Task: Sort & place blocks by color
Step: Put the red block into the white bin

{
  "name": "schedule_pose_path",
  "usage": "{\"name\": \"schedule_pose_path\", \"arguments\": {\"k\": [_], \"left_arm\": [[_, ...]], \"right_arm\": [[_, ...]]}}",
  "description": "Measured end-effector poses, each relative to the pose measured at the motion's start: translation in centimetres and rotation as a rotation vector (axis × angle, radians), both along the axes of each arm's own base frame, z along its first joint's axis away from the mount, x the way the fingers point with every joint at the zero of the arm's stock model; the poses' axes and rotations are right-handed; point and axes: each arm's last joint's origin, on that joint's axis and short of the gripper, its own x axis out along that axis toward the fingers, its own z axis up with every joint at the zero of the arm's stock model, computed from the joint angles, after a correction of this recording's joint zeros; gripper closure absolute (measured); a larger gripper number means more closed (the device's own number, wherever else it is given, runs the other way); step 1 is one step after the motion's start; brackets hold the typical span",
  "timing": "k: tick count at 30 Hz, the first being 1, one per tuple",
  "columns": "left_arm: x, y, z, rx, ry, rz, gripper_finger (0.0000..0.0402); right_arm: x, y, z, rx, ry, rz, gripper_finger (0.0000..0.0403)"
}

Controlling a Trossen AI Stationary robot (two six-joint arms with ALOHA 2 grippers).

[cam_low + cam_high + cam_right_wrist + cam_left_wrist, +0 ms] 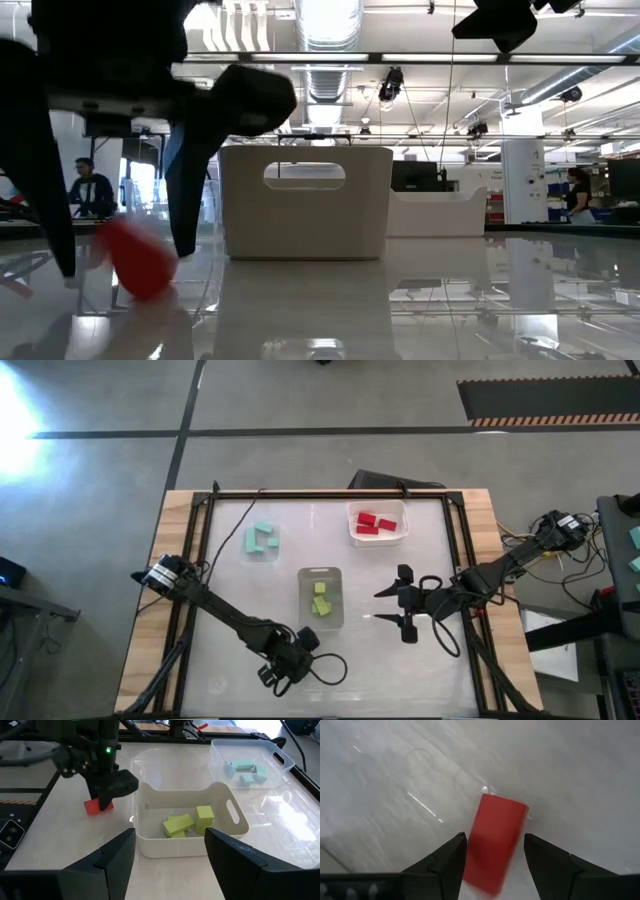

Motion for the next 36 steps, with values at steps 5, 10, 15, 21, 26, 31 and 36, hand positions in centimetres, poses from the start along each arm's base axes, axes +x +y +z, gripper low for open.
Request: {"name": "schedule_pose_path", "arguments": {"k": [5, 10, 15, 21, 26, 31, 36], "left_arm": [[0.2, 0.3, -0.4, -0.012, -0.022, 0.008, 0.0219], [0.1, 0.5, -0.6, 0.002, -0.020, -0.010, 0.0219], [0.2, 0.6, -0.6, 0.007, -0.024, -0.005, 0.0255], [0.7, 0.6, 0.1, 0.066, -0.085, 0.039, 0.0362], [2.3, -0.4, 4.4, 0.080, -0.301, 0.107, 0.0361], [2.9, 0.5, 9.6, 0.085, -0.632, 0.285, 0.0361], [2.7, 1.0, 12.0, -0.004, -0.961, 0.405, 0.0361]], "right_arm": [[0.0, 0.0, 0.0, 0.000, 0.000, 0.000, 0.0174], [0.0, 0.0, 0.0, -0.002, 0.000, 0.001, 0.0174], [0.0, 0.0, 0.0, -0.002, 0.000, 0.001, 0.0174], [0.0, 0.0, 0.0, -0.003, 0.000, 0.001, 0.0174], [0.0, 0.0, -0.2, -0.032, 0.003, 0.015, 0.0174], [0.5, 0.3, -0.6, -0.113, -0.080, 0.071, 0.0174], [1.5, 0.9, -1.2, -0.226, -0.319, 0.166, 0.0174]]}}
